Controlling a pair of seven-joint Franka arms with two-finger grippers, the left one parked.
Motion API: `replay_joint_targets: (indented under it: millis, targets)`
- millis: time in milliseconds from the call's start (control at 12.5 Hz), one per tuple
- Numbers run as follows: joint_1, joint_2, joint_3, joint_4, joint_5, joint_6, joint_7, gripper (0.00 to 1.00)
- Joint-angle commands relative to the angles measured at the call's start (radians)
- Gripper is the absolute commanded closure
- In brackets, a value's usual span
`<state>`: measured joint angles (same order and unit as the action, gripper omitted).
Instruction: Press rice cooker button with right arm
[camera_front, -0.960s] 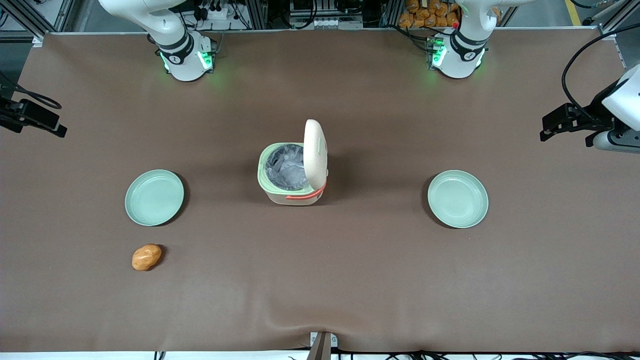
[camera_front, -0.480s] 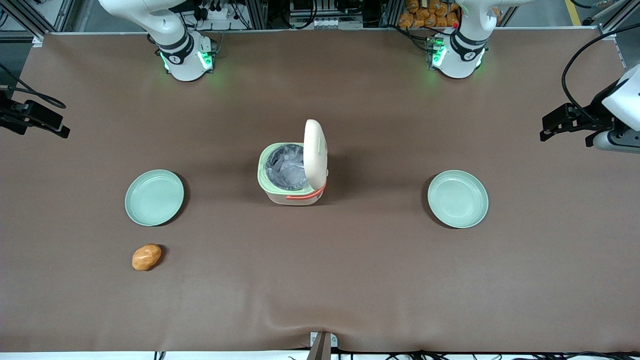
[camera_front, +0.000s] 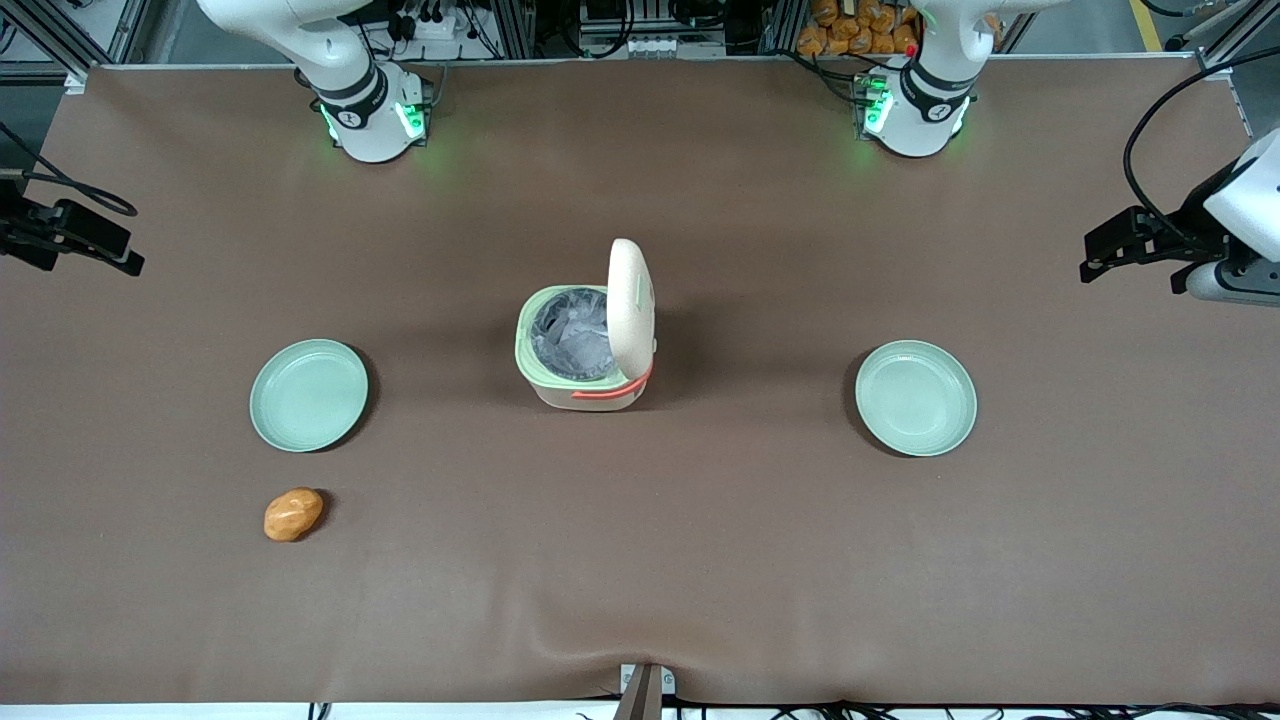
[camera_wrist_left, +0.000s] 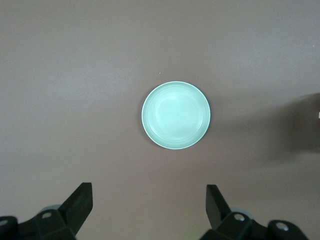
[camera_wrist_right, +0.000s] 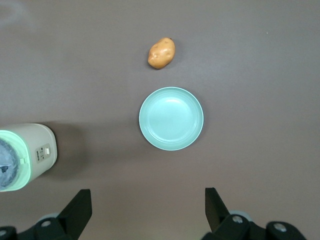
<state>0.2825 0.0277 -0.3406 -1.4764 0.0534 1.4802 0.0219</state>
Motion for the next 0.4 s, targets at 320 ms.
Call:
replay_joint_targets:
  millis: [320]
  targets:
    - [-0.003, -0.026, 0.011, -0.022, -0.03, -0.001, -0.039, 0.0]
